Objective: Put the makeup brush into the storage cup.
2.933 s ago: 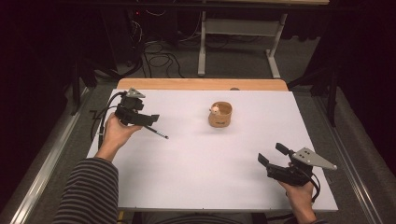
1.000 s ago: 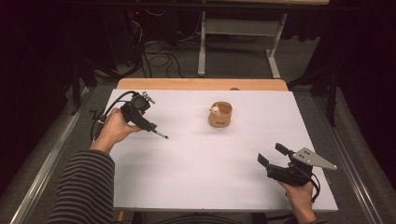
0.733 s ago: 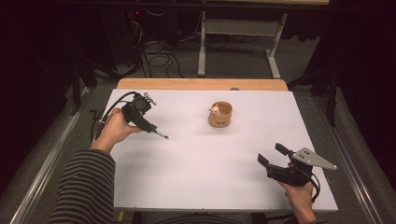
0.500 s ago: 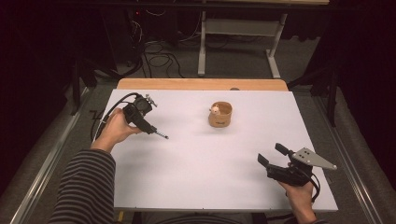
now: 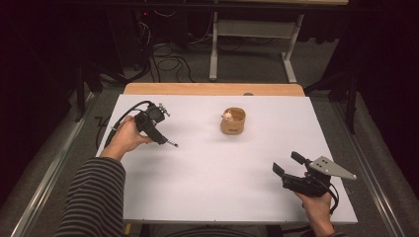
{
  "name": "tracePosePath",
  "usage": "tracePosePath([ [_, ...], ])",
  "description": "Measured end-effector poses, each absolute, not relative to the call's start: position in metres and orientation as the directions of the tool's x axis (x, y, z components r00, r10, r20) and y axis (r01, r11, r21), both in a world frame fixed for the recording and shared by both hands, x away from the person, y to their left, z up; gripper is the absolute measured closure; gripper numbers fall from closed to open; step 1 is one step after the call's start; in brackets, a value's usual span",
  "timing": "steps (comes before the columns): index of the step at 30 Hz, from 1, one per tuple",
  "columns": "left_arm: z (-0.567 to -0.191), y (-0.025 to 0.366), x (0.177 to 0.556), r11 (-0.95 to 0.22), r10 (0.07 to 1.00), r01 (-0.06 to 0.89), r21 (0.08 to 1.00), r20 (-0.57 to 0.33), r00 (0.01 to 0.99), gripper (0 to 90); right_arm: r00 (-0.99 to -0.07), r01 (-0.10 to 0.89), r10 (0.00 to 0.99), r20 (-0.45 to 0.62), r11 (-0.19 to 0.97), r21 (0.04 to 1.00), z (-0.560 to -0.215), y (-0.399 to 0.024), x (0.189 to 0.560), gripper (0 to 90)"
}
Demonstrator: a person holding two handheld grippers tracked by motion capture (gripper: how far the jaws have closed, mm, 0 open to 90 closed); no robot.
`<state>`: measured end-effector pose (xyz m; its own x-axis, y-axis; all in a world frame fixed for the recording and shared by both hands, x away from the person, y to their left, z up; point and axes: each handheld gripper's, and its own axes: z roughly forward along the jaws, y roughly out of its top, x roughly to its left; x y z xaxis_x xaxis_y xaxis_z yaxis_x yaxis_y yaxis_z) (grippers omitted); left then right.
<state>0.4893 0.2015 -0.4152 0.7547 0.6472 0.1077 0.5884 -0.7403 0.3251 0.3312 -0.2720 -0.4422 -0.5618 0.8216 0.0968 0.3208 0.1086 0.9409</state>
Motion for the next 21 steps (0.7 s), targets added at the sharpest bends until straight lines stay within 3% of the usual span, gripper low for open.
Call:
tracePosePath([
  [21,-0.432,0.197,0.497,-0.763,0.623,0.580,0.286,0.086,0.778,22.9,-0.559,0.327,0.823,0.096,0.112,0.938,-0.443,-0.272,0.331,19.3],
])
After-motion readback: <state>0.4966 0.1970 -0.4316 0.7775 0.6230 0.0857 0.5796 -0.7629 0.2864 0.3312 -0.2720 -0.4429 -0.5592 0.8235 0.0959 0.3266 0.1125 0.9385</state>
